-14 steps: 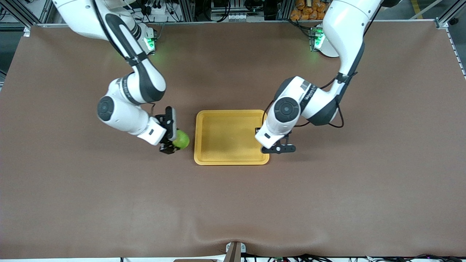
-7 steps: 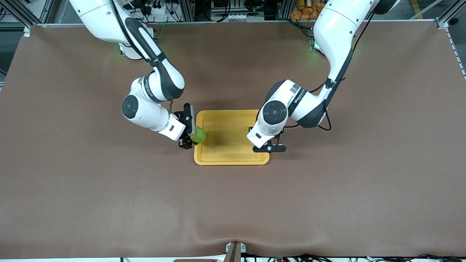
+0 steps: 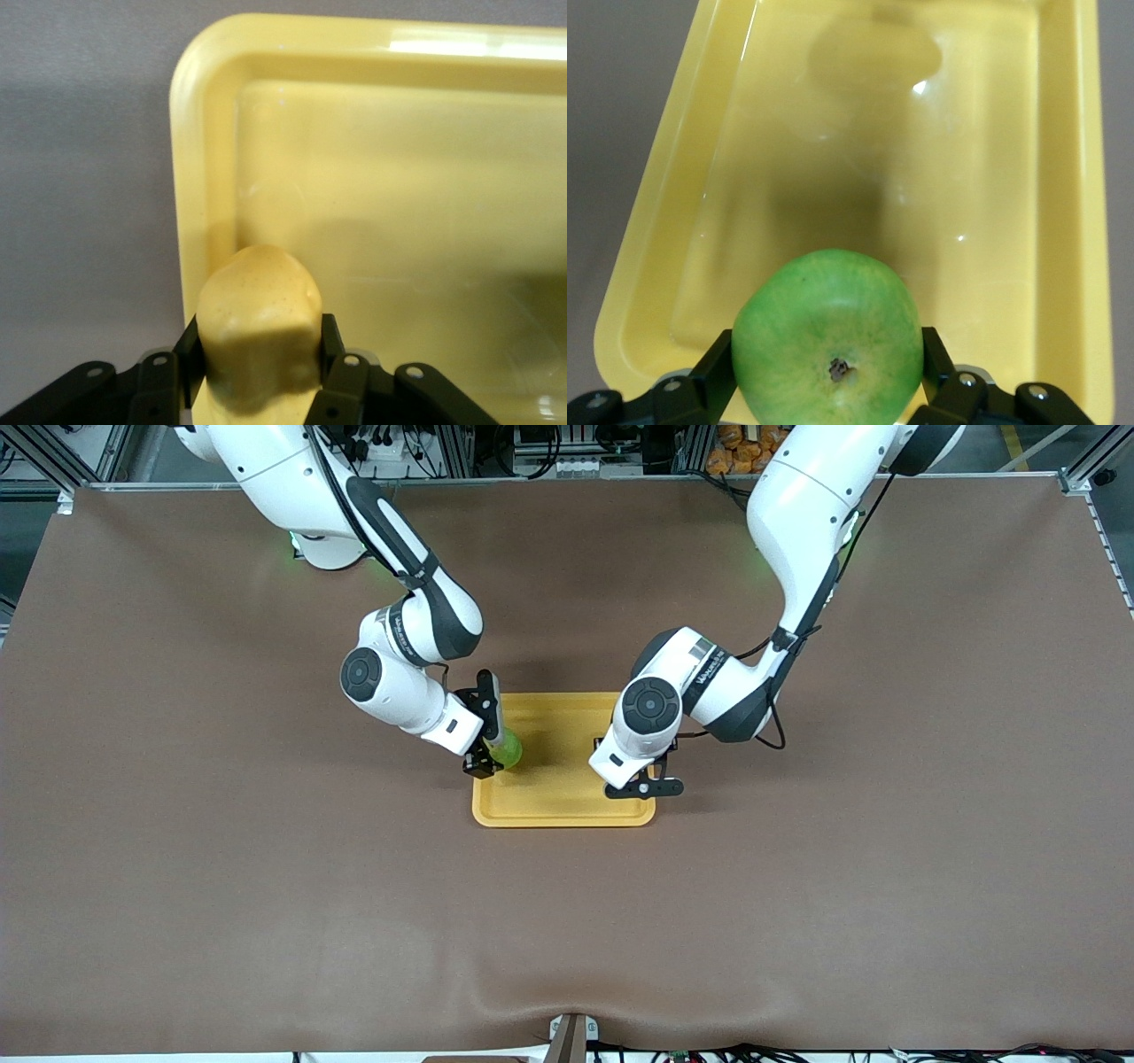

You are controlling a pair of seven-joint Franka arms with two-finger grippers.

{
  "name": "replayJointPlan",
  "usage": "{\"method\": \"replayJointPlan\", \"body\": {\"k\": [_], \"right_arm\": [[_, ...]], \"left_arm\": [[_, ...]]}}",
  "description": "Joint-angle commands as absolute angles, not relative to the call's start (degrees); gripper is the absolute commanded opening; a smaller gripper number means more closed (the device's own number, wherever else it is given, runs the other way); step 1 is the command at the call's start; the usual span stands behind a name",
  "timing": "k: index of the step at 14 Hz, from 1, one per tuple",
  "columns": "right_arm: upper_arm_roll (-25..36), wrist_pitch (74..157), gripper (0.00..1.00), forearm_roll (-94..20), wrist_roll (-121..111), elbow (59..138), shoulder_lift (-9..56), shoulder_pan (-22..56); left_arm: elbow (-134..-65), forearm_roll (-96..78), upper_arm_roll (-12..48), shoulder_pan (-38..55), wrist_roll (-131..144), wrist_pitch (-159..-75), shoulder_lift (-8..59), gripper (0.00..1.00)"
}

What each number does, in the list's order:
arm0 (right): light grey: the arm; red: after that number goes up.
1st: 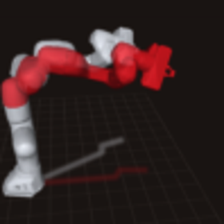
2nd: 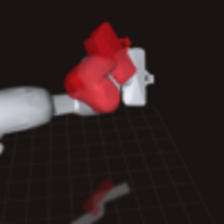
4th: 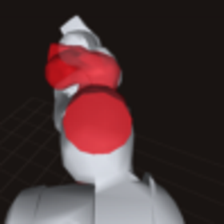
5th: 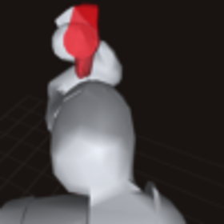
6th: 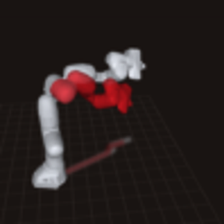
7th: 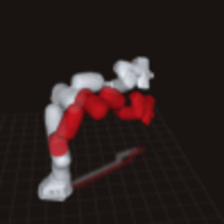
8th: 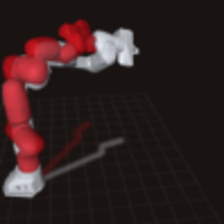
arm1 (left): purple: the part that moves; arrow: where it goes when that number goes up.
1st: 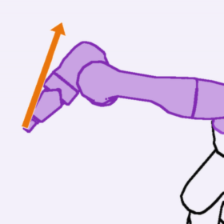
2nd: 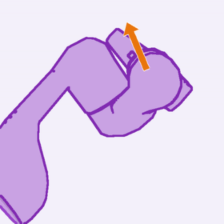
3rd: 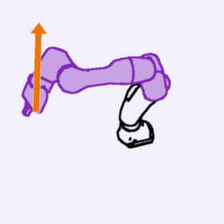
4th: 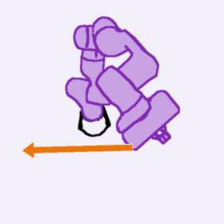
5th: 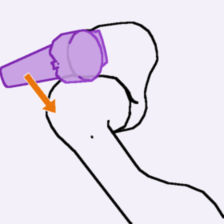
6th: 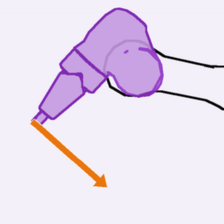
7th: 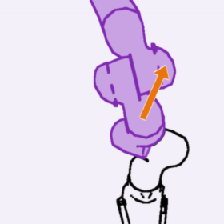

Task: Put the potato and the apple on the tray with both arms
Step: 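Release the apple into the tray while the left gripper releases the potato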

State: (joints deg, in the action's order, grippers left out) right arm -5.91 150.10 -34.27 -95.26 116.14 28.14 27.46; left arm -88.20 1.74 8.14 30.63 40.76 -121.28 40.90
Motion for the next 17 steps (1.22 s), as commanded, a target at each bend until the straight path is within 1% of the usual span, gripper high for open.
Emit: {"method": "replayJointPlan", "body": {"k": [1, 2, 3, 5, 6, 7, 8, 9, 10, 11, 16, 17], "right_arm": [[-5.5, 152.2, 0.23, -36.6, -96.4, 117.3, 27.6, 28.8], [-5.5, 152.7, 0.33, -36.6, -96.4, 117.3, 28.0, 29.2], [-5.5, 153.4, 0.38, -36.6, -96.4, 117.3, 28.3, 29.3], [-5.5, 153.5, 0.43, -36.6, -96.4, 117.3, 28.4, 29.3], [-5.5, 153.5, 0.46, -36.6, -96.4, 117.3, 28.4, 29.3], [-5.5, 153.5, 0.48, -36.6, -96.3, 117.3, 28.4, 29.3], [-5.5, 153.5, 0.49, -36.6, -96.3, 117.3, 28.3, 29.3], [-5.5, 153.5, 0.49, -36.6, -96.3, 117.3, 28.1, 29.2], [-5.5, 153.5, 0.55, -36.7, -96.3, 117.3, 28.0, 29.0], [-5.5, 153.3, 1.0, -36.7, -96.9, 117.3, 27.6, 28.7], [-5.5, 152.3, 1.0, -36.7, -97.2, 118.3, 25.8, 26.8], [-5.5, 150.9, 1.0, -36.7, -97.3, 118.3, 25.2, 26.1]], "left_arm": [[-86.5, 2.4, 7.6, 31.4, 42.0, -121.7, 42.3, 0.0], [-86.5, 2.4, 7.6, 31.4, 42.4, -121.8, 42.3, 0.0], [-86.5, 2.4, 7.6, 31.4, 42.4, -121.8, 42.4, 0.0], [-86.5, 2.4, 7.6, 31.4, 42.7, -121.8, 42.6, 0.0], [-86.5, 2.4, 7.6, 31.4, 42.8, -121.9, 42.7, 0.07], [-86.5, 2.5, 7.5, 31.4, 42.8, -122.2, 42.9, 0.29], [-86.5, 2.5, 7.4, 31.4, 42.8, -122.2, 43.0, 0.57], [-86.5, 2.5, 7.3, 31.4, 42.6, -122.3, 43.0, 1.0], [-86.5, 2.6, 7.3, 31.4, 42.0, -122.5, 43.0, 1.0], [-86.5, 2.5, 7.3, 31.4, 42.0, -122.5, 43.0, 1.0], [-86.4, 2.6, 7.2, 30.5, 41.6, -122.4, 41.7, 1.0], [-86.4, 2.6, 7.1, 30.3, 41.1, -122.4, 40.6, 1.0]]}}
